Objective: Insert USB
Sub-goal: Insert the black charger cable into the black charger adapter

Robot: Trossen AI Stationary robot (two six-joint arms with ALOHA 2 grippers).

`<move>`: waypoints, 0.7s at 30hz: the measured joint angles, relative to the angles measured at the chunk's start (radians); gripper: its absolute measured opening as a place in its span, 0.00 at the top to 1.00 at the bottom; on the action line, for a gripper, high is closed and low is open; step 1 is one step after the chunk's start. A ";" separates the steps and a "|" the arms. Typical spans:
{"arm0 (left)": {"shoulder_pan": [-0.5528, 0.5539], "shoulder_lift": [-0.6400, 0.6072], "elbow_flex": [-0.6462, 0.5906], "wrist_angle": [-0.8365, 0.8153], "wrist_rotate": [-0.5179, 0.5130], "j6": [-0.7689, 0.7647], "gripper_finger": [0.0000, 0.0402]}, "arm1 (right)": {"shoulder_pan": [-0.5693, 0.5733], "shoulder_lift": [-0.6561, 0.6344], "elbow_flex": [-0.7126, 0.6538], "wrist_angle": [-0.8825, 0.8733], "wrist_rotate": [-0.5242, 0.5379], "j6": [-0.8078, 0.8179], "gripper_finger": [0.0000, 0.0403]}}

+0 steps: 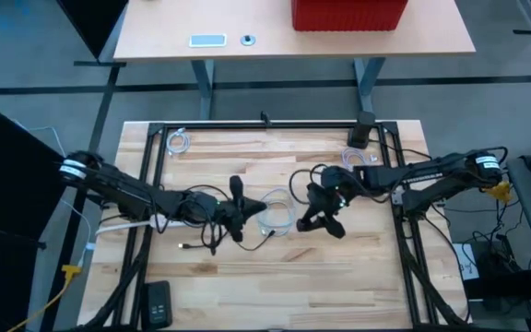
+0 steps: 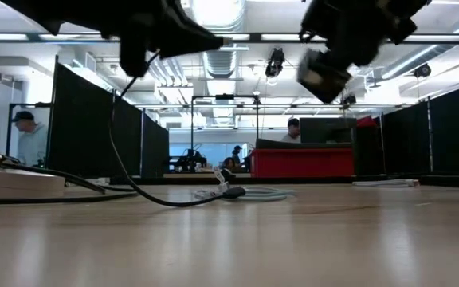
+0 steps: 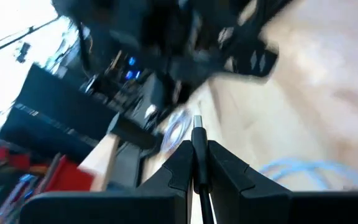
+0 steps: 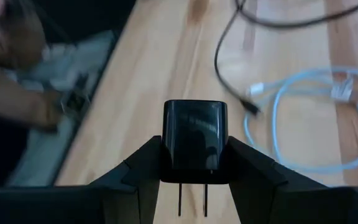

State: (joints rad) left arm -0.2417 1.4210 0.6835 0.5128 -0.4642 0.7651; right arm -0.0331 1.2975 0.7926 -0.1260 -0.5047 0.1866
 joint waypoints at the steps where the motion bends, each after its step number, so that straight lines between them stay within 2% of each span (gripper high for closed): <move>1: 0.000 0.016 0.011 0.002 -0.008 0.014 0.95 | -0.004 0.004 0.013 0.019 0.000 0.033 0.65; 6: -0.005 0.123 0.103 -0.001 -0.049 0.079 0.95 | -0.033 0.052 0.076 0.028 0.001 0.187 0.65; 13: -0.032 0.162 0.170 -0.055 -0.083 0.117 0.95 | -0.033 0.066 0.089 0.026 -0.057 0.221 0.65; 17: -0.060 0.155 0.173 -0.057 -0.076 0.116 0.95 | -0.033 0.054 0.089 0.000 -0.152 0.118 0.65; 21: -0.083 0.154 0.183 -0.056 -0.075 0.113 0.95 | -0.032 0.036 0.089 -0.071 -0.166 -0.015 0.65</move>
State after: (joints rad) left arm -0.3245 1.5753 0.8661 0.4566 -0.5395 0.8776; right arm -0.0653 1.3335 0.8812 -0.1975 -0.6707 0.1713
